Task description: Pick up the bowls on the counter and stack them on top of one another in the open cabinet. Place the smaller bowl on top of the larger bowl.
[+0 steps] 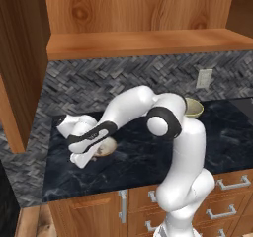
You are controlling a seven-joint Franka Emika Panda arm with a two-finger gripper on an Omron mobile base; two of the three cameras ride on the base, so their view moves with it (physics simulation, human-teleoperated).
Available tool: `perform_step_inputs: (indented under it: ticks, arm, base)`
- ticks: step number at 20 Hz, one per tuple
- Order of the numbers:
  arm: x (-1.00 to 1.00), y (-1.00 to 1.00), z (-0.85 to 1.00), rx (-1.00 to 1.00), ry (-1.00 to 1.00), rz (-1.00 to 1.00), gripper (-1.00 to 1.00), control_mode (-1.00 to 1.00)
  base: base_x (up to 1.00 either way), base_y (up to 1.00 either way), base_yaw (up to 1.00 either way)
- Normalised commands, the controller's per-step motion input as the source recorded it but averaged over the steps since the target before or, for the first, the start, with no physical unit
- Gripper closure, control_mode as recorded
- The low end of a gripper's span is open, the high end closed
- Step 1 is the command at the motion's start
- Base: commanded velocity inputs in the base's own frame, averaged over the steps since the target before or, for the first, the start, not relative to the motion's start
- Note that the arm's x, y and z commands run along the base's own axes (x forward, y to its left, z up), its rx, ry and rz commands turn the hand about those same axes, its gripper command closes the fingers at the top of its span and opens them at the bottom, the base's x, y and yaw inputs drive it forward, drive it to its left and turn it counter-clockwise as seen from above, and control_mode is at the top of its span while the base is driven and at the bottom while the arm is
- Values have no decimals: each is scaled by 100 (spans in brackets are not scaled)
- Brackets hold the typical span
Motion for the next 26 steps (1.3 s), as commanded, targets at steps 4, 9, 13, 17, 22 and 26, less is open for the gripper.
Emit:
perform_step_inputs:
  ticks: [4,9,13,17,22,26]
  arm:
    - [-26,-38,9,-2,-2,0,100,-100]
    - [-86,-41,62,-5,-16,0,100,-100]
    - [-95,-49,97,-13,-21,1,100,-100]
    - [-72,-82,97,-13,-17,3,100,-100]
    - [-45,-100,80,-11,-9,3,100,-100]
    - [-14,-100,58,-2,0,0,100,-100]
  base:
    - [0,0,0]
    - [0,0,0]
    - [0,0,0]
    - [0,0,0]
    - [0,0,0]
    - [0,0,0]
